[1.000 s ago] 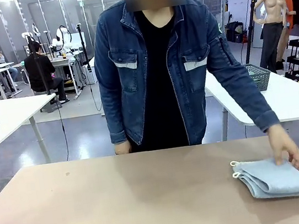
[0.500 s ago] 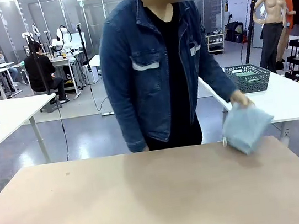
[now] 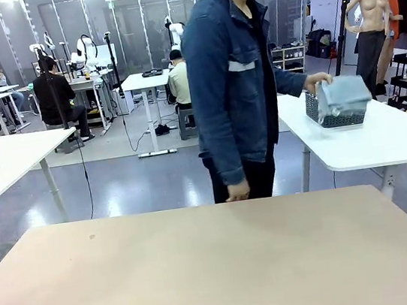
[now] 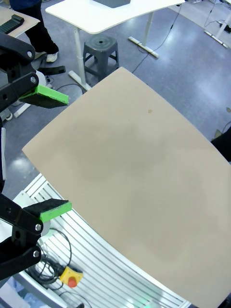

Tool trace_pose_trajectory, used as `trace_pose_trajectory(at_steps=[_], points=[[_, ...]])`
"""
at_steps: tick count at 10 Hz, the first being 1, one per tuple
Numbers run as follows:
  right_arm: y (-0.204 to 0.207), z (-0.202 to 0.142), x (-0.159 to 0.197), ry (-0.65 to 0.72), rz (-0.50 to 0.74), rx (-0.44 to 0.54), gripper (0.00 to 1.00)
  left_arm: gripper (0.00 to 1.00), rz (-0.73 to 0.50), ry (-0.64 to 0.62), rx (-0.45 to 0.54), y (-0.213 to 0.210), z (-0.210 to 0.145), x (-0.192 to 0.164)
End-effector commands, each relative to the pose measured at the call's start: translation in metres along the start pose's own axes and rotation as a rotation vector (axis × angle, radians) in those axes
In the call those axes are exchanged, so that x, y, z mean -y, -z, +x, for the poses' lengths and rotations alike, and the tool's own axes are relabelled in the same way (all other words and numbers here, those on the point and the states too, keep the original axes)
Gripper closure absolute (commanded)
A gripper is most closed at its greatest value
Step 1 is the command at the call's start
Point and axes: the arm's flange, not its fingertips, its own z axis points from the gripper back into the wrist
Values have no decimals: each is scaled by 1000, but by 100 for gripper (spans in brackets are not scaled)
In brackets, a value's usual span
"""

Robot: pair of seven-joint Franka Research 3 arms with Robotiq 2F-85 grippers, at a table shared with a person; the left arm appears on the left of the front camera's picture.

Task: Fold the towels and place them in the basket.
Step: Stack the folded Towel with hook on the right side of the table.

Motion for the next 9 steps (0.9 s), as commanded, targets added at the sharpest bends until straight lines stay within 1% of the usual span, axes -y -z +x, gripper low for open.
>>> trace_pose_trajectory(at_steps=[1,9], points=[[-1,1,2,3,-5,-2,0,5,9,6,-4,-1,0,0],[-1,1,2,3,-5,-2,0,5,9,6,-4,-1,0,0]])
